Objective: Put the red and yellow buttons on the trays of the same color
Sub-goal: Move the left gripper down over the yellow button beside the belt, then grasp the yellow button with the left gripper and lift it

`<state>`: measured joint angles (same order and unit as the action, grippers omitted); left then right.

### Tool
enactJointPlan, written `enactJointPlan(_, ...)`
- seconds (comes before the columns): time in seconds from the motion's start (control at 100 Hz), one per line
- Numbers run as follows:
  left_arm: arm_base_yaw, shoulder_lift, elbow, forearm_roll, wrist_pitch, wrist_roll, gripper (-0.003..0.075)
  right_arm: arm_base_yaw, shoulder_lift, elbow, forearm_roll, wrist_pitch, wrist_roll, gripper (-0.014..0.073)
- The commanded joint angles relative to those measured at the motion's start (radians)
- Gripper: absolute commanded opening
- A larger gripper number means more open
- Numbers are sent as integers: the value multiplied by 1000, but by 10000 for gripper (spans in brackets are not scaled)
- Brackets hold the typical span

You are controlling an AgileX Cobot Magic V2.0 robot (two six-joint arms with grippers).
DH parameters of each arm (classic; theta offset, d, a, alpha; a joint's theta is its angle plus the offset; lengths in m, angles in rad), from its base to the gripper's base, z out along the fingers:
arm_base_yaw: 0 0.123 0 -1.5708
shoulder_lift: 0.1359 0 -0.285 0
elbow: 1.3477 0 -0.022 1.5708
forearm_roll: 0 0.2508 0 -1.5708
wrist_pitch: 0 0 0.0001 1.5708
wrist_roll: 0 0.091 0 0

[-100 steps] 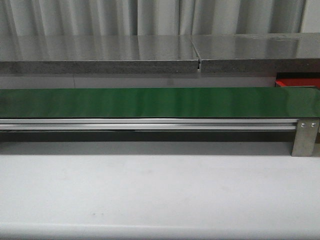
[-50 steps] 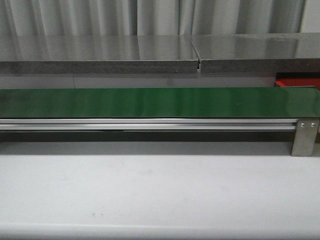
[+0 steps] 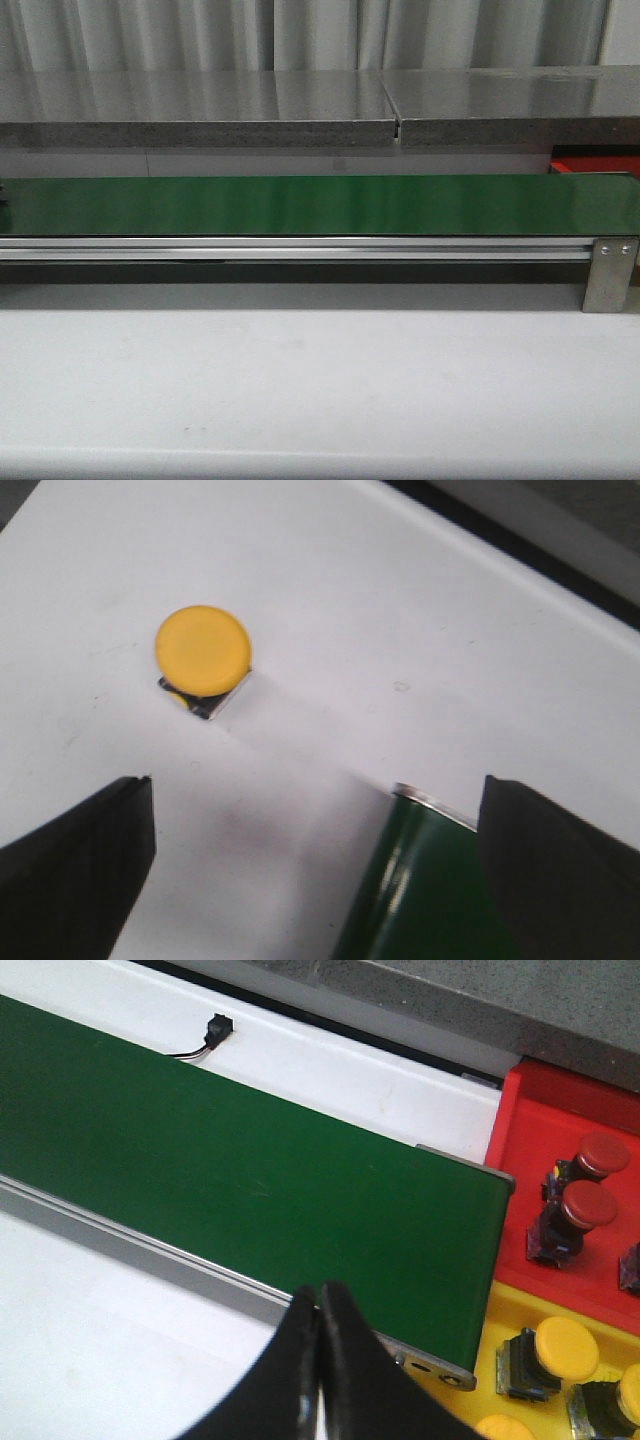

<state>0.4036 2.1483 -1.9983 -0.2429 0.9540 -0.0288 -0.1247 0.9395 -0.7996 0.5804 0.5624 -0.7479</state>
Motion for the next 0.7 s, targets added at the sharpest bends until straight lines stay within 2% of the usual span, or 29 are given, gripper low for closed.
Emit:
enactJointPlan(0.0,15,-22,-30,-17,-63,-11,617,3,-16,-22,17,-47,-3,-109)
enactJointPlan(0.69,15,144,-30,-61,-403,-11,617,3,-16,-22,17,-47,-3,-109)
